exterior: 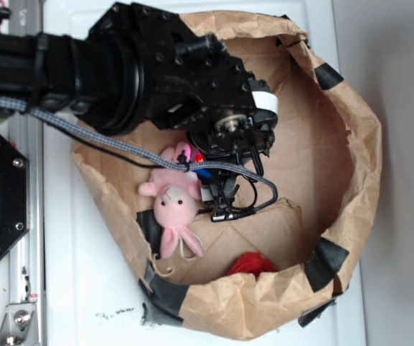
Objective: Grab the yellow duck.
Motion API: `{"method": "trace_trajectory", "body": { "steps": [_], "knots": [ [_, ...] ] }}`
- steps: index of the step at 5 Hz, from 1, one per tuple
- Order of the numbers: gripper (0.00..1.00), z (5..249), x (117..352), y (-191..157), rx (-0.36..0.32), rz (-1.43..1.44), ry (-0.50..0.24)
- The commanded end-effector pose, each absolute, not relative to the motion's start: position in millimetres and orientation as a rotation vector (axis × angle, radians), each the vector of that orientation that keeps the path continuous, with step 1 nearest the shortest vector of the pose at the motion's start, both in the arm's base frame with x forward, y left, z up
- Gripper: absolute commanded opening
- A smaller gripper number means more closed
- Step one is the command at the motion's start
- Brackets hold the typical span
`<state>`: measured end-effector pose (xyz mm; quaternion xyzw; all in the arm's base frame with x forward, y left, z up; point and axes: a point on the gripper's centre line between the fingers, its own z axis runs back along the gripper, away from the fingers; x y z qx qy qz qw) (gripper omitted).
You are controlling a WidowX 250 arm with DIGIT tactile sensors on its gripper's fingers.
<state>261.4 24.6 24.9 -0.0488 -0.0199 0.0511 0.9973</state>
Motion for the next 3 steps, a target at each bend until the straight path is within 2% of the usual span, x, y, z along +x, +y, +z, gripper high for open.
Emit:
{"method": "trace_trajectory", "body": {
  "steps": [1,3],
  "knots": [
    [0.0,34.2,268.7,22.3,-0.112,0.113,-0.099],
    [0.0,33.6,269.3,20.5,-0.143,0.128,-0.111]
  ]
}}
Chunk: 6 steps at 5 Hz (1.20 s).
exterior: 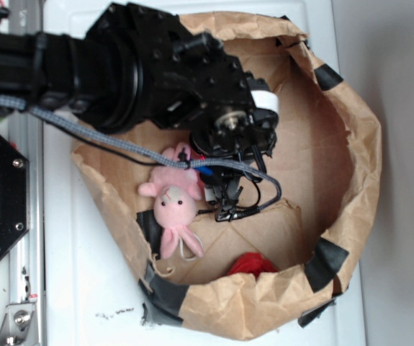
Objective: Grab the yellow duck.
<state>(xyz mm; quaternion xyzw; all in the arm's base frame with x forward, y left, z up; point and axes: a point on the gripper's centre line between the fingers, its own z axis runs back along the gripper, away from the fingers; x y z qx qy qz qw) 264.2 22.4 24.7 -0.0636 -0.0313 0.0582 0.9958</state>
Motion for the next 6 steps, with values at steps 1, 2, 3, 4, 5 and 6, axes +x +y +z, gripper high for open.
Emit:
{"method": "trace_trajectory", "body": {
  "steps": [1,2,3,4,5,6],
  "knots": [
    [0.0,33,269,20,-0.126,0.121,-0.113],
    [0.0,37,267,21,-0.131,0.12,-0.126],
    [0.0,44,263,24,-0.146,0.12,-0.137],
    [0.0,54,247,27,-0.138,0.07,-0.086],
    [0.0,79,233,30,-0.184,0.146,-0.149],
    [0.0,120,253,35,-0.185,0.184,-0.195]
  ]
}}
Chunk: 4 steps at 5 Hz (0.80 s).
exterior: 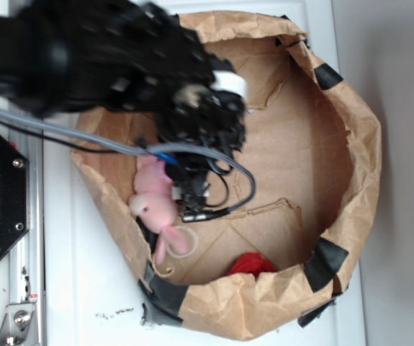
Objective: Grab the yellow duck.
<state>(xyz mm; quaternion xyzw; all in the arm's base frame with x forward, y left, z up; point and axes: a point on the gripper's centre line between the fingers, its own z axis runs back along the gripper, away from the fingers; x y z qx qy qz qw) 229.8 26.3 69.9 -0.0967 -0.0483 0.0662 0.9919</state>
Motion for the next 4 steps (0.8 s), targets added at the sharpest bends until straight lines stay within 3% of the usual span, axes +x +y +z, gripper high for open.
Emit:
{"method": "trace_trajectory", "body": {
  "steps": [1,2,3,4],
  "knots": [
    [0.0,153,281,41,-0.185,0.22,-0.234],
    [0.0,165,313,47,-0.2,0.283,-0.22],
    [0.0,157,320,33,-0.123,0.259,-0.179],
    [0.0,144,279,7,-0.093,0.191,-0.102]
  ]
}}
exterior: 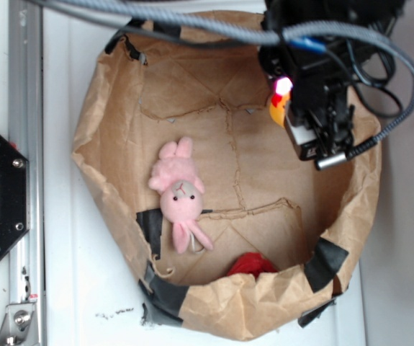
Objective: Grab the yellow duck.
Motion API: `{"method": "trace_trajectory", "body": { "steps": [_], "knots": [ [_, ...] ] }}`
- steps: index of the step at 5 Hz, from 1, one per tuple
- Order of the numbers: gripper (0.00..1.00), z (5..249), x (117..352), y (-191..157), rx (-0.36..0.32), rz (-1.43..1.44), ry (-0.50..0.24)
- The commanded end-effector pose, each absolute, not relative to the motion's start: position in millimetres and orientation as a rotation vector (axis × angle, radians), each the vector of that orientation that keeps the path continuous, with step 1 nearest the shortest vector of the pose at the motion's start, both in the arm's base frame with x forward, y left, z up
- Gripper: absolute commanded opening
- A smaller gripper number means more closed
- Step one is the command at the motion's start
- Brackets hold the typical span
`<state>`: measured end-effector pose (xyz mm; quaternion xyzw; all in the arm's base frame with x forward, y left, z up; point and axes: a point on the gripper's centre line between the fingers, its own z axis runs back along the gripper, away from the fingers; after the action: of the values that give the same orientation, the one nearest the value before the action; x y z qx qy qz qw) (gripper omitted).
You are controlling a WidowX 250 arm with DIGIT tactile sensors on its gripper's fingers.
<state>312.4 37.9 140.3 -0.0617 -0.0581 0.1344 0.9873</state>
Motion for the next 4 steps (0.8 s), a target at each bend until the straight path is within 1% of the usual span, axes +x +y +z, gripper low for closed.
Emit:
{"method": "trace_trajectory", "body": {
  "steps": [1,2,4],
  "knots": [
    [0.0,139,246,-12,-0.06,0.127,-0.093],
    [0.0,150,240,-16,-0.093,0.117,-0.111],
    [0.0,149,239,-12,-0.102,0.149,-0.114]
  ]
}}
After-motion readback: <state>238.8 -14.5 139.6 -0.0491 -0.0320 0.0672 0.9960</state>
